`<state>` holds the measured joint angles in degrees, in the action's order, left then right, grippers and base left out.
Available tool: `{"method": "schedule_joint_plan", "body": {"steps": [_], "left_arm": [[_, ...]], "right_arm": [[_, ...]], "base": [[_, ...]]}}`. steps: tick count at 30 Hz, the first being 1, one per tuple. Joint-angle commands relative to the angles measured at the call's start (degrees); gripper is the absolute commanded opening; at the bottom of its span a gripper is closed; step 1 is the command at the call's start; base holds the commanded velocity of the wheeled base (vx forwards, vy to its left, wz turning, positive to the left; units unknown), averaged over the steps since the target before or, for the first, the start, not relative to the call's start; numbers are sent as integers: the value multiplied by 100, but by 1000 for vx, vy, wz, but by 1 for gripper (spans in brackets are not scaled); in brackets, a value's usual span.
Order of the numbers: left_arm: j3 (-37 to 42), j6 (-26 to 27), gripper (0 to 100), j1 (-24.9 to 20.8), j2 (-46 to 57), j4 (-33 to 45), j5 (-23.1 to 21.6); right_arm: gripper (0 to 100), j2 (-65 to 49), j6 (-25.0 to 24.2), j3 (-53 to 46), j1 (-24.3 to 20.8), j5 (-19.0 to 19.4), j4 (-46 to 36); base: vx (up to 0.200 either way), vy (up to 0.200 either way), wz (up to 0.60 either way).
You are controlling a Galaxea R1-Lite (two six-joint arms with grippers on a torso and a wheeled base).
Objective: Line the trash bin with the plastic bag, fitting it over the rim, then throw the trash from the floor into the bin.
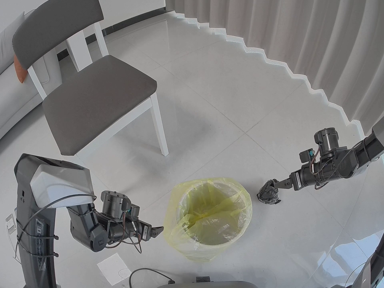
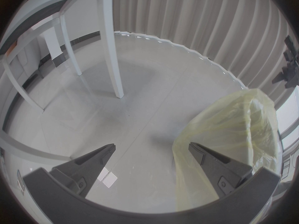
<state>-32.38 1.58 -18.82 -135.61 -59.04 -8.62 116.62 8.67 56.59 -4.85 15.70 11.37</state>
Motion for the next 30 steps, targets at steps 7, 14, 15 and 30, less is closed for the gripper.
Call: {"method": "schedule_joint_plan", "body": {"steps": [7,14,15,30], "left_arm": [[-700,9,100,-561,-414,463,159],[-1693,255,100,-649,-625,1571,1011],[-1869,255,100,-649,-651,1712,1064],[-2958,193,100,-526,-836,2318,1196]], "right_arm": [[100,-7,65,45,125,3,-4],[100,107,118,159,248,3,-12],[100,151,118,186,283,3,-12],[100,423,118,476,371,3,-285]], "base": [[0,0,0],[0,0,0],[0,0,0],[0,0,0]]}}
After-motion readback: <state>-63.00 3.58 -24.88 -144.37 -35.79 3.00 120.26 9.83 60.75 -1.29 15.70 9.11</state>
